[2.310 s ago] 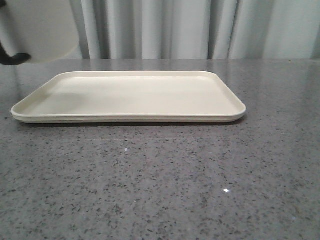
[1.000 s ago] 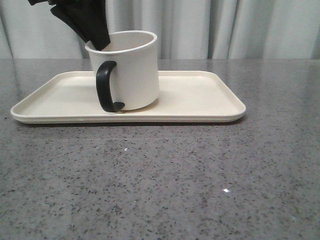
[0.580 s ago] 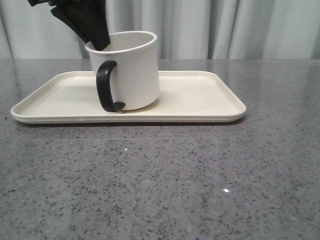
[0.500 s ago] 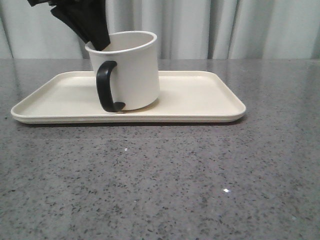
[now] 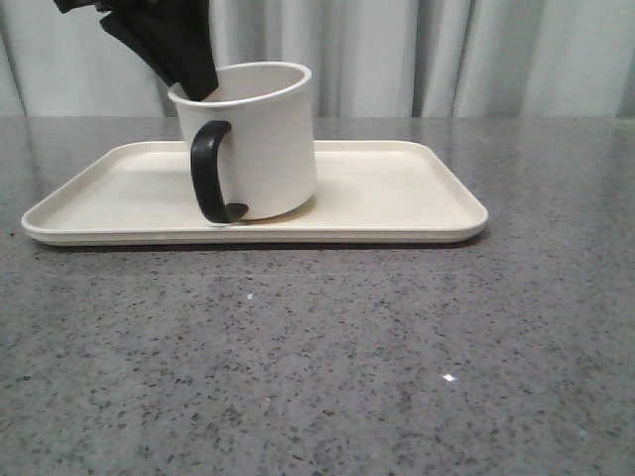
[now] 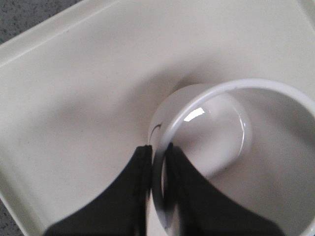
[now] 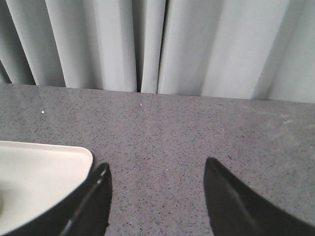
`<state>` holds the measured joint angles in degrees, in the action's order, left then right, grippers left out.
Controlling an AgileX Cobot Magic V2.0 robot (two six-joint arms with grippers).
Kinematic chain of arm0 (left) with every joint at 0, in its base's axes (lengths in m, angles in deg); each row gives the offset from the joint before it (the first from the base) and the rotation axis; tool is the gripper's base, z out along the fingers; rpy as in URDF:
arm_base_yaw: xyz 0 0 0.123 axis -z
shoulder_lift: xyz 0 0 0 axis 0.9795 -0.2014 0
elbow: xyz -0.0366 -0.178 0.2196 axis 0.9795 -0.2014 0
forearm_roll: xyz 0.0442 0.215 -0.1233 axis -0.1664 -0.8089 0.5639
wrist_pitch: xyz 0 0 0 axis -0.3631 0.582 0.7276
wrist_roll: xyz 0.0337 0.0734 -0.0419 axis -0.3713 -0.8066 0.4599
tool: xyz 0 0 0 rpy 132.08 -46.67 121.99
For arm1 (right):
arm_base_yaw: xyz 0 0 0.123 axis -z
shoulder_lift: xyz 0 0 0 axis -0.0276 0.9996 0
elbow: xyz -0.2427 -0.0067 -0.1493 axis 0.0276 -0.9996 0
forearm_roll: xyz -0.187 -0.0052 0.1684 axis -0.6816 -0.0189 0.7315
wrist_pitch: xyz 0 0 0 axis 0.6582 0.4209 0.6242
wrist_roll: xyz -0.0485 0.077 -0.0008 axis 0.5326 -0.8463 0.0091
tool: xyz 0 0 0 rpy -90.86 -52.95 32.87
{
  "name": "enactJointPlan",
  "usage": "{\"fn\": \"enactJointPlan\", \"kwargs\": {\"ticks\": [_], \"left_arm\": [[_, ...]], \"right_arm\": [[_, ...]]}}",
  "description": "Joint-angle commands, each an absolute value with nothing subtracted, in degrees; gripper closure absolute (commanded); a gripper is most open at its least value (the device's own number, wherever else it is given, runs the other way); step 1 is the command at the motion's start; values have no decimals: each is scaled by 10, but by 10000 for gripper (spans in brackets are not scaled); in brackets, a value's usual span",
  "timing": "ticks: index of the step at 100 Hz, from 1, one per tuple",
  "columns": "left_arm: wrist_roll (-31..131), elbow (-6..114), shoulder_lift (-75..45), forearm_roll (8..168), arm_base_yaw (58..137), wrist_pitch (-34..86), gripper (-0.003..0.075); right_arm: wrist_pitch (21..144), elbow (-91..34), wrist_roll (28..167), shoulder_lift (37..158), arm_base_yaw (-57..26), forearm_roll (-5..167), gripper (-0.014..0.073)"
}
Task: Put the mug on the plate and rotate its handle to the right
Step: 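Lower the mug onto the tray, open the left gripper, lift away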
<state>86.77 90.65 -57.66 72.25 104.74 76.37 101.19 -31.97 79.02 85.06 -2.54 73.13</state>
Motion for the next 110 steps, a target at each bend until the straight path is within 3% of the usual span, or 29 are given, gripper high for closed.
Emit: {"fn": "enactJointPlan", "kwargs": {"ticks": [1,26,42,110], "left_arm": [[868,925,-549,735,1053,754,720],[868,925,-549,739,1053,757,560],[868,925,-549,739,1053,757,502],[868,987,-546,733,1053,781,496]], "right_arm": [[970,-301,794,849,-22,728,167],[970,-301,794,849,-22,728,167],[970,-301,794,849,-22,728,167],[970,-301,794,849,-22,728,167]]}}
